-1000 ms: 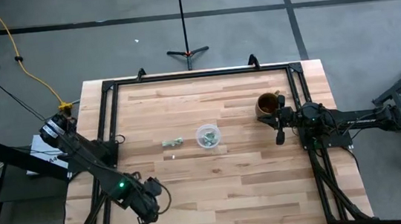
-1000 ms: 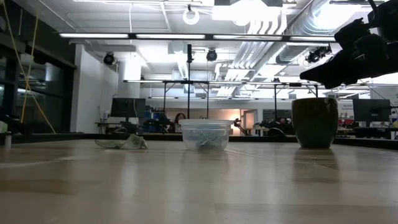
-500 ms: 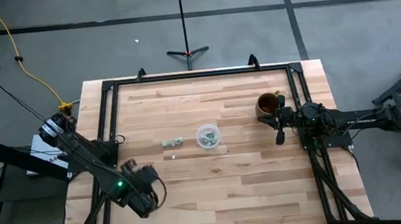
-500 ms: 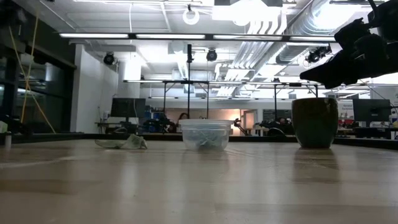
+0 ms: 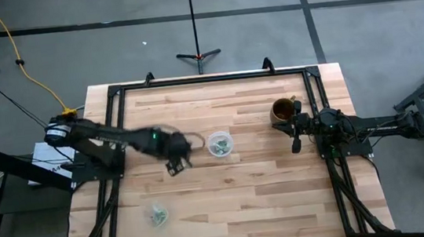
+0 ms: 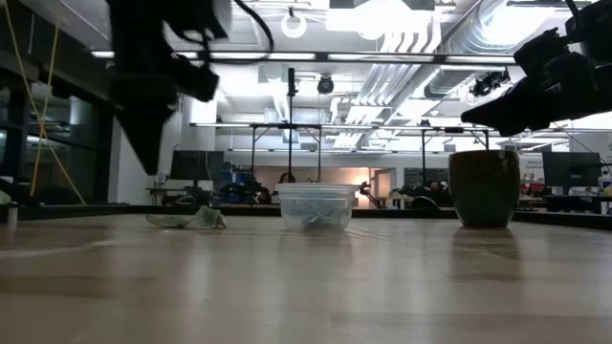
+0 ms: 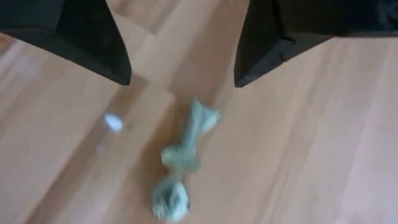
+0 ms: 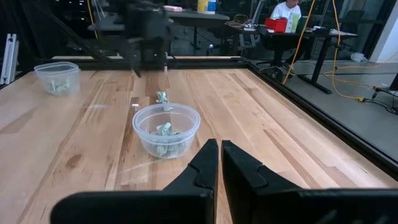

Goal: Pick and place items into bin
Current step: Put the green stevia packet into the bottom transparent bin

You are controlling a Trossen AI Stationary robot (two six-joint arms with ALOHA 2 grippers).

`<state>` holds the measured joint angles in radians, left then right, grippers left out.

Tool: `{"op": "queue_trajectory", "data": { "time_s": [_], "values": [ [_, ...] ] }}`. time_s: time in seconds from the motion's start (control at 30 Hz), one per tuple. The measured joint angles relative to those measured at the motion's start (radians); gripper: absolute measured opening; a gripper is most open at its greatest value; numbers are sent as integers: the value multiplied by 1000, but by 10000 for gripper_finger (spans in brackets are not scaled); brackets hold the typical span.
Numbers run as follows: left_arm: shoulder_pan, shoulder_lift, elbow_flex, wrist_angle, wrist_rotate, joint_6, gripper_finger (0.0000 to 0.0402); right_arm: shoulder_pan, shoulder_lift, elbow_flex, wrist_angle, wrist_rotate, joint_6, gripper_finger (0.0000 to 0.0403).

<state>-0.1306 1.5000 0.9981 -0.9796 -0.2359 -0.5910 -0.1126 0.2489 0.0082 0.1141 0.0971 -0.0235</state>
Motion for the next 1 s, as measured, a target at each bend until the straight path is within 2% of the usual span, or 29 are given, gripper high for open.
{"op": "queue_trajectory", "data": {
  "time_s": [0.2, 0.37, 0.8, 1.0],
  "values": [
    [185, 0, -58, 110, 63, 274, 341, 0, 0, 0, -5, 0, -1, 12],
    [259, 0, -122, 258, 202, 409, 342, 0, 0, 0, -14, 0, -3, 12],
    [262, 0, -256, 427, 212, 466, 338, 0, 0, 0, -21, 0, -11, 12],
    [262, 24, -262, 430, 211, 473, 286, 0, 0, 0, -20, 0, -11, 12]
  ]
}}
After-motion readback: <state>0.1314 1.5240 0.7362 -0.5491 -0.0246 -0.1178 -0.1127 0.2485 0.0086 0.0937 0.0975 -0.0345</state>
